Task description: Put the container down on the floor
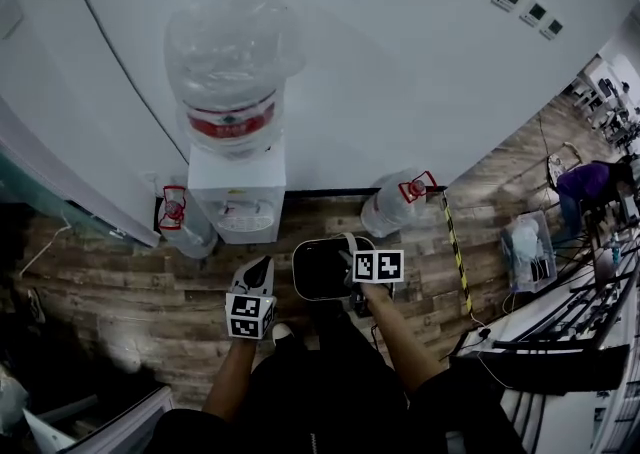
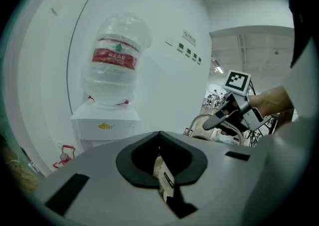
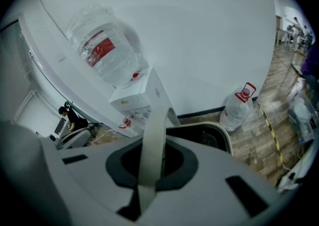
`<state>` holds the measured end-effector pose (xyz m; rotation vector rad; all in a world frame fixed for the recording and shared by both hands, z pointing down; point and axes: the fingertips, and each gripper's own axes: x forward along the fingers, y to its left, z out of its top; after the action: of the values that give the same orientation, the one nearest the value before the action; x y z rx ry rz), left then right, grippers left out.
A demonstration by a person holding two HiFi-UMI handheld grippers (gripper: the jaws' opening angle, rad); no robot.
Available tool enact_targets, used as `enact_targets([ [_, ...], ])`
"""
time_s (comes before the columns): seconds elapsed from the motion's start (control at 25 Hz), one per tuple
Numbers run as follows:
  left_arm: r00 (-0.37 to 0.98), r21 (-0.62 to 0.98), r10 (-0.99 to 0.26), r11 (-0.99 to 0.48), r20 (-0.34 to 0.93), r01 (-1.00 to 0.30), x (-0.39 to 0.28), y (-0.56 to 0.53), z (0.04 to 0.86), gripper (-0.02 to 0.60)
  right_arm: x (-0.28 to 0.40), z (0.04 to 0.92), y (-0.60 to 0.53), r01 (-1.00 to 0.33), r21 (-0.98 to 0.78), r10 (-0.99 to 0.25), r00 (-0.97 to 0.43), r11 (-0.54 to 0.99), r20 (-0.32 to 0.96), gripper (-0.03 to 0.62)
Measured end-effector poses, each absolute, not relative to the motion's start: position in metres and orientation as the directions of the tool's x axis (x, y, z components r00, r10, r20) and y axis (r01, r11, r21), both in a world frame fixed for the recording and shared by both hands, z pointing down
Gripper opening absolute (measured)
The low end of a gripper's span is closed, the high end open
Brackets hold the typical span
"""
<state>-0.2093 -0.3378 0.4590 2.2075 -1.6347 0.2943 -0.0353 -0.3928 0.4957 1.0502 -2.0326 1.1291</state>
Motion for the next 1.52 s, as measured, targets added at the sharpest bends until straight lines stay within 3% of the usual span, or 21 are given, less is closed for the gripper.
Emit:
enact_targets([
  [0.92, 0.277, 0.183, -0.832, -0.213, 0.48, -0.96, -0.186, -0.473, 0.503, 0.014, -0.059, 0.571, -0.553, -0.819, -0.439, -0.219, -0.536, 0.368, 0.816, 0.012],
  [1.52, 0.319, 0.184, -0.809, -0.262, 0.494, -0.947, -0.163, -0.519, 0.534, 0.014, -0.067, 0.597, -0.631, -0.814, -0.469, -0.221, -0.555, 0.342, 0.802, 0.012],
])
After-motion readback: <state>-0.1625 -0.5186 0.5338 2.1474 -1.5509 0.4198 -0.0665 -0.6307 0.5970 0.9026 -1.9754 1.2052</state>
